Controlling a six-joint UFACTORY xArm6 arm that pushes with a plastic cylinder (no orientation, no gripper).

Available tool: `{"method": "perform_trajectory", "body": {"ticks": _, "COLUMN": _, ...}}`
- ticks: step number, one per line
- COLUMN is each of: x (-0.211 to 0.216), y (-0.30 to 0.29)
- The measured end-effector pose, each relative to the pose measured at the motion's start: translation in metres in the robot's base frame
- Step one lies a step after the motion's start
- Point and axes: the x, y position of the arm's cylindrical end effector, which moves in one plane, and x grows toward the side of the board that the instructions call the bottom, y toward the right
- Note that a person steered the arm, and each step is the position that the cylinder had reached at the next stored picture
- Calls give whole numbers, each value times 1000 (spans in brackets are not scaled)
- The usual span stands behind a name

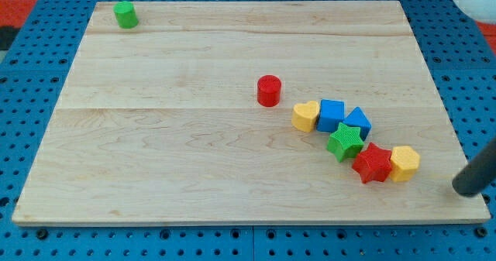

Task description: Push the red star towards the top center

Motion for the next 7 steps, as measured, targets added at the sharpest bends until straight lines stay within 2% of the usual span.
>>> {"method": "perform_trajectory", "body": {"ticks": 1, "x": -28, "y": -37}}
{"method": "perform_trajectory", "body": {"ticks": 2, "x": -51, "y": -40}}
{"method": "perform_trajectory", "body": {"ticks": 3, "x": -57, "y": -45}}
{"method": "perform_trajectory", "body": {"ticks": 4, "x": -31, "y": 5}}
{"method": "perform_trajectory", "body": {"ticks": 5, "x": 28, "y": 23}}
{"method": "perform_trajectory", "body": {"ticks": 6, "x": 32, "y": -19}}
{"method": "perform_trajectory", "body": {"ticks": 7, "x": -5, "y": -49}}
